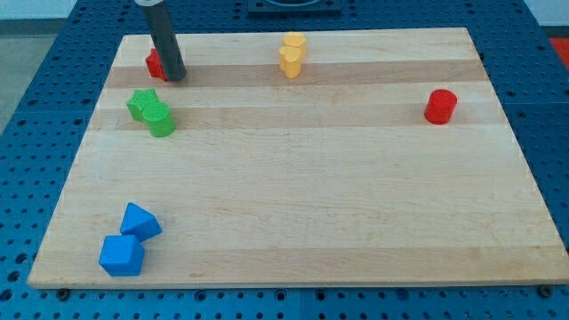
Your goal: Point your arm to the yellow heart
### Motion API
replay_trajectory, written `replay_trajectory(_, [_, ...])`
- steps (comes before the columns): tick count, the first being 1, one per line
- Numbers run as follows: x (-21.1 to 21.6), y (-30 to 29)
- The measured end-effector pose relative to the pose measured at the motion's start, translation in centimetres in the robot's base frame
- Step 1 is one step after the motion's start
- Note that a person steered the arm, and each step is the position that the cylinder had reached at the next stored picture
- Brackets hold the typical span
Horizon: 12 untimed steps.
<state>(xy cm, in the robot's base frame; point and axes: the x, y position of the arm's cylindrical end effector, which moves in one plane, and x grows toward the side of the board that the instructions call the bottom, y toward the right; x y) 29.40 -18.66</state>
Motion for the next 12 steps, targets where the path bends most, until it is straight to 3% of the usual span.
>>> replay_trajectory(1, [2.0,3.3])
replay_trajectory(3, [2.4,3.6])
replay_trajectory(7, [-3.7,11.3])
replay_trajectory(12, [-1.6,14.2])
